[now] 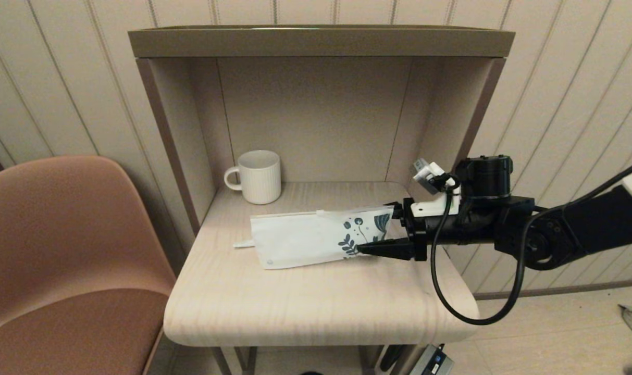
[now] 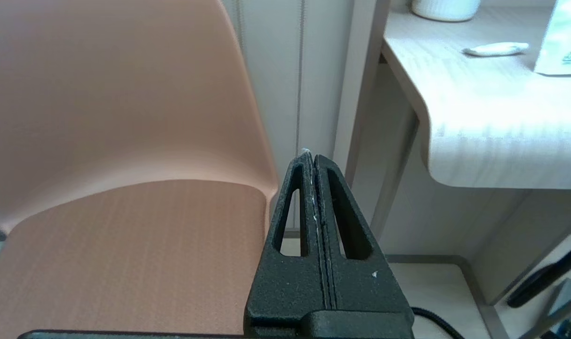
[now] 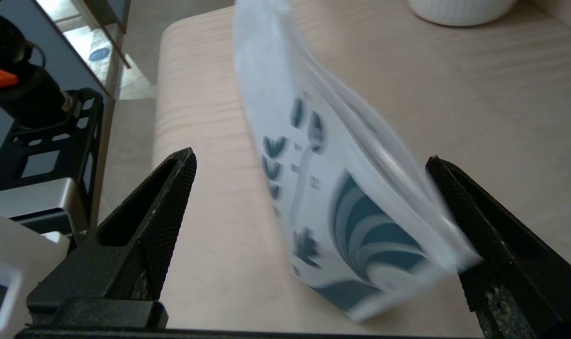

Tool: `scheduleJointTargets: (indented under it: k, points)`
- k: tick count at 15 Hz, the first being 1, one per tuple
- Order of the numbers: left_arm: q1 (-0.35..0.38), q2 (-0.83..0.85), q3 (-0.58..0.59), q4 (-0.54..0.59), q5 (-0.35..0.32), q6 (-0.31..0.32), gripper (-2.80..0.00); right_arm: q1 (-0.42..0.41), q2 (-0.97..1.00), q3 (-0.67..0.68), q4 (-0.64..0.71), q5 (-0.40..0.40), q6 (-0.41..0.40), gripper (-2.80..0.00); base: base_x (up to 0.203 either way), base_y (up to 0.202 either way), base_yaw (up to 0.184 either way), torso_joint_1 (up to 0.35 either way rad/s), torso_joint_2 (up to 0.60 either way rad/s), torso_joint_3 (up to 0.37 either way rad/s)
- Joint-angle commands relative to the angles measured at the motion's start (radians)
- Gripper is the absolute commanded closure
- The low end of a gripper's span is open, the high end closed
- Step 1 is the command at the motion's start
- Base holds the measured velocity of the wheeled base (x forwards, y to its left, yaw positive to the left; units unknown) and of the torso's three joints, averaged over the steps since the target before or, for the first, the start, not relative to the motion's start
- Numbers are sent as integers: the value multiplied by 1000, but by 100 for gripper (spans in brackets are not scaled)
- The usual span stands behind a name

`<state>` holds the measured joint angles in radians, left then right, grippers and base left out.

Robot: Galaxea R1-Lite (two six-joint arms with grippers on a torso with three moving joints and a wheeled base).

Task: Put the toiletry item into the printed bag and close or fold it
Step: Pick up the storage bag

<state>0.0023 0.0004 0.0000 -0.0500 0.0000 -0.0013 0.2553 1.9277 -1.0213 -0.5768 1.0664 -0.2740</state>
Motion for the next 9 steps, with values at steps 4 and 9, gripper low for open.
scheduleJointTargets:
  k: [4,9]
  points:
    - [1,0,0,-2,0,0,0,0,8,-6,-5,4,-2,-169,0,0,0,0,0,0]
    - [1,0,0,-1,0,0,0,-11,5,-8,-14,6,-4,0,0,0,0,0,0,0]
